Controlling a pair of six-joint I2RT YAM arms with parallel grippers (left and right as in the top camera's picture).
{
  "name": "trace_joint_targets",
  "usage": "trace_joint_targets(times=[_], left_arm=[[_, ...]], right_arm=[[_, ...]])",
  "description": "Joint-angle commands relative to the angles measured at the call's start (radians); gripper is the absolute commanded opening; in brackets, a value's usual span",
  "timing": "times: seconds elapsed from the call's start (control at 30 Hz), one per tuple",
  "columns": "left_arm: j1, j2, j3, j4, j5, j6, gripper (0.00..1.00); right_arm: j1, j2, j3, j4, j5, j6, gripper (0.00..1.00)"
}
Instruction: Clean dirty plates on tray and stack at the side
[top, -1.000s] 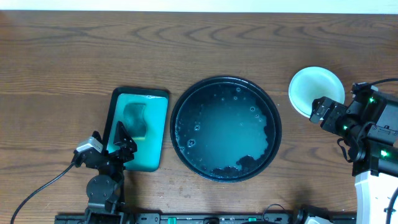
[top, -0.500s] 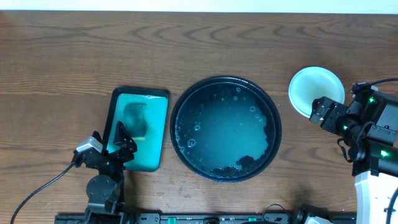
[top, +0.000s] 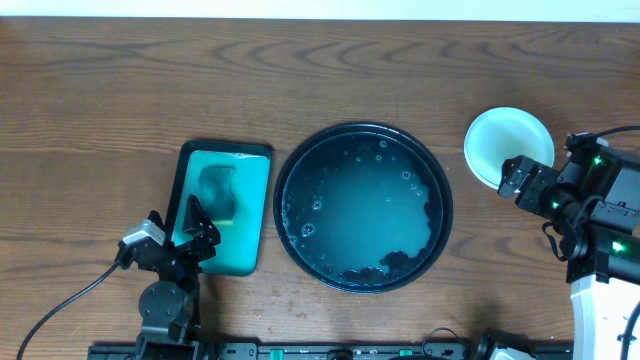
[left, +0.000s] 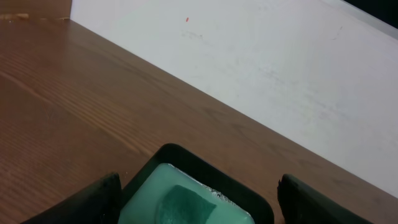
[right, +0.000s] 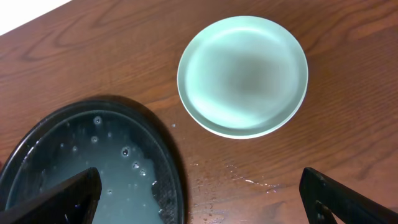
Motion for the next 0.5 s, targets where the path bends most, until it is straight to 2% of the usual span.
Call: trace_joint_targets(times=[0.0,0.13,0.27,0.47], left_arm=[[0.005,-0.006,-0.017,-0.042,-0.002,0.021,0.80],[0.005,-0.006,-0.017,-0.042,-0.002,0.021,0.80],[0.005,-0.006,-0.017,-0.042,-0.002,0.021,0.80],[0.005,-0.006,-0.017,-0.042,-0.002,0.021,0.80]], right_arm=[[0.032,-0.014,0.012,-0.001,0.005,-0.014,0.99],[0.100,-0.030,0.012,0.000,0.005,-0.015,0.99],[0.205,-0.055,0.012,0.021,0.090,-0.014,0.99],[0.396,-0.163,-0.001,0.221,0.132,-0.014,0.99]])
